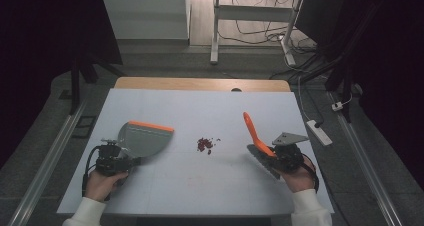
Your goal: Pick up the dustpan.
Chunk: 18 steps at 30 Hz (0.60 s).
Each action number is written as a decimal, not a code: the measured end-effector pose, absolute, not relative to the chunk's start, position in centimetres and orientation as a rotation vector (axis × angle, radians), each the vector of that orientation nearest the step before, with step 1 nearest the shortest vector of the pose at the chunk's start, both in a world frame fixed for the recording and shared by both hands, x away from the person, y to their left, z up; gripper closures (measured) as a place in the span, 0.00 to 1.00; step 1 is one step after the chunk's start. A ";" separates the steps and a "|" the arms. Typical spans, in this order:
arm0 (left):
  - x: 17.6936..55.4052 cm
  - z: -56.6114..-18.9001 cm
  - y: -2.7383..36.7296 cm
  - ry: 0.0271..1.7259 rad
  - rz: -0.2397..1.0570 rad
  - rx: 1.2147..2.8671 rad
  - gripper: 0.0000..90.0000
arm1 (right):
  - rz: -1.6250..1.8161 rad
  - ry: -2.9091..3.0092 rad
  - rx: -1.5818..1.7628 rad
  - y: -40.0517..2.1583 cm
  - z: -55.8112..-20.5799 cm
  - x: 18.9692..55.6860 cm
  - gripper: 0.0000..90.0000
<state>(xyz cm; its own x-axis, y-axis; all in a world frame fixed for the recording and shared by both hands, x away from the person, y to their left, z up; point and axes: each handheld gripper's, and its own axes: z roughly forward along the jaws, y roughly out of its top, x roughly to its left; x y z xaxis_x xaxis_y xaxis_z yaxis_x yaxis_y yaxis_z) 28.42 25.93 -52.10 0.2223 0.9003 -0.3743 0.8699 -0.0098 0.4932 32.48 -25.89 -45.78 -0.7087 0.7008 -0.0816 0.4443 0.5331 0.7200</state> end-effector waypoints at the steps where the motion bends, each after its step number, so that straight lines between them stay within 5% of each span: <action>1: 28.4 -52.1 26.0 1.616 0.066 1.858 0.68 | 0.982 2.414 0.942 -25.9 -45.8 32.5 0.77; 18: 27.9 -51.7 27.3 1.469 0.116 1.839 0.68 | 0.982 2.407 0.925 -25.5 -45.6 32.3 0.77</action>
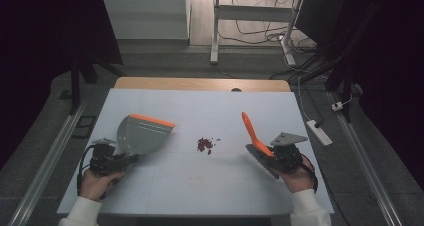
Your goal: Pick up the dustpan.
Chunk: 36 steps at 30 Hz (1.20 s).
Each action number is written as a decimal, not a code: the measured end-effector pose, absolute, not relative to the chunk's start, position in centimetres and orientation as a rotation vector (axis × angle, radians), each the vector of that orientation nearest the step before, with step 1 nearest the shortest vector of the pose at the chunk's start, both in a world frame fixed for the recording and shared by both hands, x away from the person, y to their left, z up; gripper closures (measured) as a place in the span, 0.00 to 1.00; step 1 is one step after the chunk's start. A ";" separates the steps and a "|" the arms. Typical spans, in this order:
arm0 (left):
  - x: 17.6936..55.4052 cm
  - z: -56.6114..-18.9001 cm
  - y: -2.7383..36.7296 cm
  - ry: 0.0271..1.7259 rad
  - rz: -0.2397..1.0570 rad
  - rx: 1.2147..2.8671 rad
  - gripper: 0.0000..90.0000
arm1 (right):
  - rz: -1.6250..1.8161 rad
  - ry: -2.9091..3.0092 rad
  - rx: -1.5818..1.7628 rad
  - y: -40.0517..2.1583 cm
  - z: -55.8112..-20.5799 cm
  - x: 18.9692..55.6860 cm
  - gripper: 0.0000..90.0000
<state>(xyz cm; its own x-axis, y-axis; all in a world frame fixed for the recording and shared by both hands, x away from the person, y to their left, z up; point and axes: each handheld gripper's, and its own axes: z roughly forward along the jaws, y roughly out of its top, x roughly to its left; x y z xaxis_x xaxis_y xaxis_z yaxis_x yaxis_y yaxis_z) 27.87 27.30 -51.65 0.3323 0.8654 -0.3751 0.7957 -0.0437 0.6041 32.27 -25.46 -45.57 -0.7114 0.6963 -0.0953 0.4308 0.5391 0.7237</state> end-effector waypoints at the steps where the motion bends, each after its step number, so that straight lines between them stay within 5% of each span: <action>1: 27.9 -51.6 27.3 1.461 0.118 1.838 0.68 | 0.982 2.406 0.925 -25.5 -45.6 32.3 0.77; 24: 30.3 -51.4 28.4 1.279 0.132 1.857 0.68 | 1.001 2.380 0.933 -25.6 -45.0 32.6 0.77; 36: 28.5 -50.1 28.4 1.160 0.153 1.901 0.68 | 1.039 2.362 0.945 -25.6 -44.7 32.7 0.77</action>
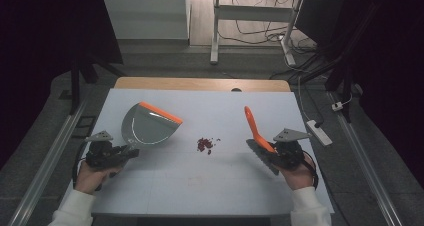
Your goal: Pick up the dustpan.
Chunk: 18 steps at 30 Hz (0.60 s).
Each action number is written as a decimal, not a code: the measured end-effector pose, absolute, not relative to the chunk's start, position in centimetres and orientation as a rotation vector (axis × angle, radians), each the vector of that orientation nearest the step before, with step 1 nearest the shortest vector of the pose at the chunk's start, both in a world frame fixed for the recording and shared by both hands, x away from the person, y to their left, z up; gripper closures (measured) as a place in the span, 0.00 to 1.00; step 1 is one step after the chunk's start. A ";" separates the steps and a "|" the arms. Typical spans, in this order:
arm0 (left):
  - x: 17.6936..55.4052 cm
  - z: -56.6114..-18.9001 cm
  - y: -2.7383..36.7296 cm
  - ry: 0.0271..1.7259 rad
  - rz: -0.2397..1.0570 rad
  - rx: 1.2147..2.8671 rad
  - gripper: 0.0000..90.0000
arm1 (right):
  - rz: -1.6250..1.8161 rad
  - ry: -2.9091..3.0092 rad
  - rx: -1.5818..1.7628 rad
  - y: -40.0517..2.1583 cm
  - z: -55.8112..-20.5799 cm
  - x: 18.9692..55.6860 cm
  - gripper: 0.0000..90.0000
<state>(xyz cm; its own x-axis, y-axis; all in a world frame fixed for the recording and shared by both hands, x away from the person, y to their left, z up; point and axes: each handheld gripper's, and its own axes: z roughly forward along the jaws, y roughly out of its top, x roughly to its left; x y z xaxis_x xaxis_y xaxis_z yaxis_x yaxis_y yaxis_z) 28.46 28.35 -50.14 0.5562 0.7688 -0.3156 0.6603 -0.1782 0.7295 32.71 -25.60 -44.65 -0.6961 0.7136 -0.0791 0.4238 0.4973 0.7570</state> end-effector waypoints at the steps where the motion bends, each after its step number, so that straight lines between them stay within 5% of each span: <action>1: 28.4 -50.1 28.4 1.155 0.152 1.905 0.68 | 1.037 2.362 0.947 -25.5 -44.7 32.7 0.77; 18: 28.1 -50.1 27.5 1.056 0.097 2.025 0.68 | 1.055 2.376 0.935 -24.2 -44.7 33.5 0.77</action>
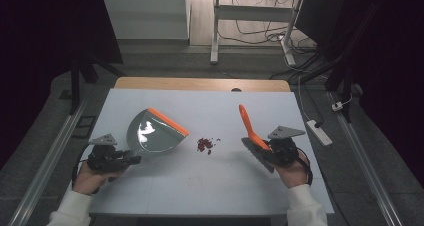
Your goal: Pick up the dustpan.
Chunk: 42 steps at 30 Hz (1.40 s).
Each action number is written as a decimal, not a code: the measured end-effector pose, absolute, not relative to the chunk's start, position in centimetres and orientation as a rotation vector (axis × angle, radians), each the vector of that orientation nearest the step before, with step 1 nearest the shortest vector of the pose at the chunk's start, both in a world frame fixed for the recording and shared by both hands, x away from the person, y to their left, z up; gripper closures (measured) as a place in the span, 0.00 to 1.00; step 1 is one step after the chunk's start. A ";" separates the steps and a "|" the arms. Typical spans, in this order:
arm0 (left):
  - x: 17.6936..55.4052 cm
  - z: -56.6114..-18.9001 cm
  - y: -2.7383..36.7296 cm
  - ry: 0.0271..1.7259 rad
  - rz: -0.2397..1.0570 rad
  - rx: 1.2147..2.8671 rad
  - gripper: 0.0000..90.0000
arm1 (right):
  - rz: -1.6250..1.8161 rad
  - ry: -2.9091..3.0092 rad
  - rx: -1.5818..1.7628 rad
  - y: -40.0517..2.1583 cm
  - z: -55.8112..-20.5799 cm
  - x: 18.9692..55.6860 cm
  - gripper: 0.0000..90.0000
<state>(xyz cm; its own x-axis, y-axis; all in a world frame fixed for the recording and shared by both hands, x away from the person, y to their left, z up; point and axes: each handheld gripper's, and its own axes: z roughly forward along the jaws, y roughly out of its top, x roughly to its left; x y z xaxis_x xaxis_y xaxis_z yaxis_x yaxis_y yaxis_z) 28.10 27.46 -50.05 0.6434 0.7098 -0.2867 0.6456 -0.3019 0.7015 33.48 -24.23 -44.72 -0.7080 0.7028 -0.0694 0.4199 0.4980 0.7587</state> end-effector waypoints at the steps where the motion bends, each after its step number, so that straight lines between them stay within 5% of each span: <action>1: 28.1 -50.1 27.3 1.047 0.092 2.030 0.68 | 1.053 2.379 0.931 -24.1 -44.7 33.6 0.77; 42: 27.7 -50.4 24.0 0.885 -0.030 2.199 0.68 | 1.130 2.351 0.913 -20.0 -43.8 37.9 0.77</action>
<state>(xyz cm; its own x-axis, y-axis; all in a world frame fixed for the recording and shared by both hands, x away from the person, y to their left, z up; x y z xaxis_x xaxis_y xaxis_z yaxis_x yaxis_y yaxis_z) 27.66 23.95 -50.40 0.7602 0.5860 -0.2805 0.6037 -0.4777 0.6383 37.89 -20.05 -43.80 -0.7188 0.6931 -0.0536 0.3910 0.4669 0.7932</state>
